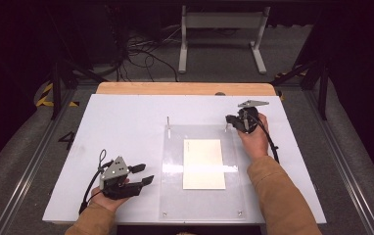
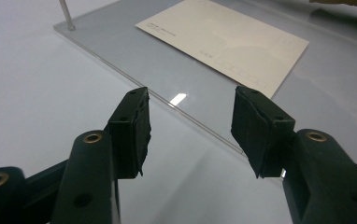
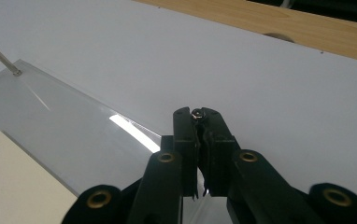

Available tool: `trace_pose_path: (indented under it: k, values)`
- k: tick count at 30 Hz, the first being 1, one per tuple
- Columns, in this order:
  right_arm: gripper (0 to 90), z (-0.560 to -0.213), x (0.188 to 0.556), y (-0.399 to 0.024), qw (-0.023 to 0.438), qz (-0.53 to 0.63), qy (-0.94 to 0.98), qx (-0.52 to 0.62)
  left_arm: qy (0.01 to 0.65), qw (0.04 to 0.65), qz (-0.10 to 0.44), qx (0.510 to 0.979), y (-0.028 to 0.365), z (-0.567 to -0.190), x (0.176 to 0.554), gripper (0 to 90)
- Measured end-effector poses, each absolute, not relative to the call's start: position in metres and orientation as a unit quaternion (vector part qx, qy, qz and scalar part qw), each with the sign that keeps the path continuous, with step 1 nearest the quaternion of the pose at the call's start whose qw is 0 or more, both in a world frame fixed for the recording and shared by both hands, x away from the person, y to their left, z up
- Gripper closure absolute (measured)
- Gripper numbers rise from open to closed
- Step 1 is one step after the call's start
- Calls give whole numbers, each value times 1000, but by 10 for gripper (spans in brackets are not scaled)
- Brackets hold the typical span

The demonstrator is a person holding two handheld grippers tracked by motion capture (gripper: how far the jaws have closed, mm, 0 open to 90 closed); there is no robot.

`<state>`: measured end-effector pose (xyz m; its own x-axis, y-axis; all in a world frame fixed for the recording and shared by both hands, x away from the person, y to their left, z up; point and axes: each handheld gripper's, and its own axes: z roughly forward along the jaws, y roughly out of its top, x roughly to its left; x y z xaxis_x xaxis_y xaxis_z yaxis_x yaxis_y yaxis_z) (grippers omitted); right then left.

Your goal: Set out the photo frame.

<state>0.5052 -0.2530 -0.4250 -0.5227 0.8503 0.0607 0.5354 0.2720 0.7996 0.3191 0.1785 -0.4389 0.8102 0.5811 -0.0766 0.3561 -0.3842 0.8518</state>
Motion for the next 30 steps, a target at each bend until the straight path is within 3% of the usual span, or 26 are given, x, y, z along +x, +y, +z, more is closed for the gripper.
trace_pose_path:
  k: [10,26,30]
  values:
    - [853,-427,514,-258,170,419,768,455,278,469,125,829,177,-440,318,430]
    - [852,-429,528,-264,131,434,755,474,256,458,154,837,176,-442,317,241]
    - [852,-428,530,-263,128,432,755,477,220,455,182,844,166,-443,314,183]
